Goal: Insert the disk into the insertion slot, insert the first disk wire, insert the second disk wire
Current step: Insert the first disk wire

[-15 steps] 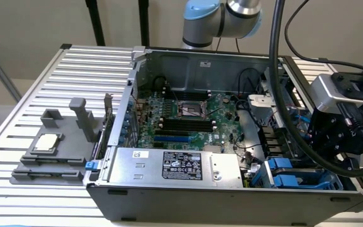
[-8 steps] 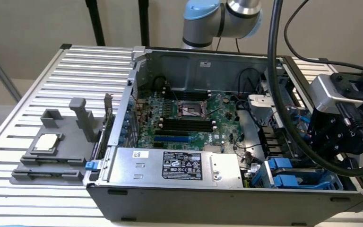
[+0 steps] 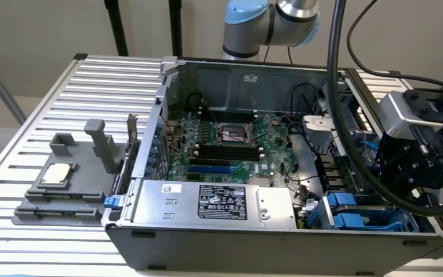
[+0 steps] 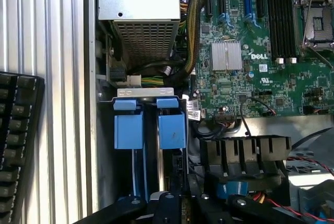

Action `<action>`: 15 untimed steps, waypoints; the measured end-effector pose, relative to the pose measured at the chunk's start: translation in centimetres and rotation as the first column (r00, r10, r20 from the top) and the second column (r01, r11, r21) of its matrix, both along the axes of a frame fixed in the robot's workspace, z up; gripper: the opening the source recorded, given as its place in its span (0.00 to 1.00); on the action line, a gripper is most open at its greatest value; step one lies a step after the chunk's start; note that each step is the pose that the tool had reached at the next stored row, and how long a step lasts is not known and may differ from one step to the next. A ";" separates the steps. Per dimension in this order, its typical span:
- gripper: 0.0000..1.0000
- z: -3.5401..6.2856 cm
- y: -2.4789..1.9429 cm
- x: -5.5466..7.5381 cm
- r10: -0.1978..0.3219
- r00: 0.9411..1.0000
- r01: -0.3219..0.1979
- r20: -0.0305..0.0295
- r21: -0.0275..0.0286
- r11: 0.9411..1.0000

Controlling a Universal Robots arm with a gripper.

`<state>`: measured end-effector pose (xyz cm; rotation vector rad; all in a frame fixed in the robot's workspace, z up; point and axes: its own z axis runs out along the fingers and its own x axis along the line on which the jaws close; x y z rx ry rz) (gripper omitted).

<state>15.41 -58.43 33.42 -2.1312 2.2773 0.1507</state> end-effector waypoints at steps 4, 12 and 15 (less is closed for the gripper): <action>0.25 0.64 -0.01 0.0 0.000 1.000 0.000 0.000 -0.001 1.000; 0.25 1.48 -0.01 -0.8 0.000 1.000 0.000 0.000 -0.001 1.000; 0.25 1.59 -0.02 -1.7 0.000 1.000 0.000 0.001 -0.001 1.000</action>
